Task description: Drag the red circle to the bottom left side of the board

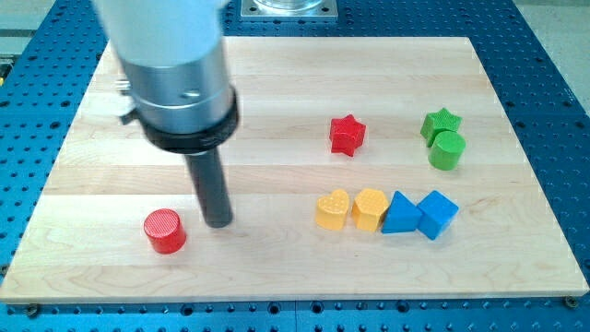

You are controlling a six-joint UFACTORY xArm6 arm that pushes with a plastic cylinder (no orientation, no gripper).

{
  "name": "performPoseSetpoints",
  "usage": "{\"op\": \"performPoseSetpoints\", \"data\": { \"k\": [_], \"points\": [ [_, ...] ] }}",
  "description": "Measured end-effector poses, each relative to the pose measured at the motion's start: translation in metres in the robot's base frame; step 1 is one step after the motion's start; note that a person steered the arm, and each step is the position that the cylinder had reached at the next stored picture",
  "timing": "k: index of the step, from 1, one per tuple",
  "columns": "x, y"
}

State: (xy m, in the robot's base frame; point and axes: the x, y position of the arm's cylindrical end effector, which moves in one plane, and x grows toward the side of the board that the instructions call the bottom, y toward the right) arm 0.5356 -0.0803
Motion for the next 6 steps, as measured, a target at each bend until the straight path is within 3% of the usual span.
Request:
{"op": "performPoseSetpoints", "data": {
  "k": [1, 2, 4, 6],
  "points": [
    [0.031, -0.001],
    [0.044, -0.044],
    [0.011, -0.034],
    [0.011, -0.089]
  ]
}}
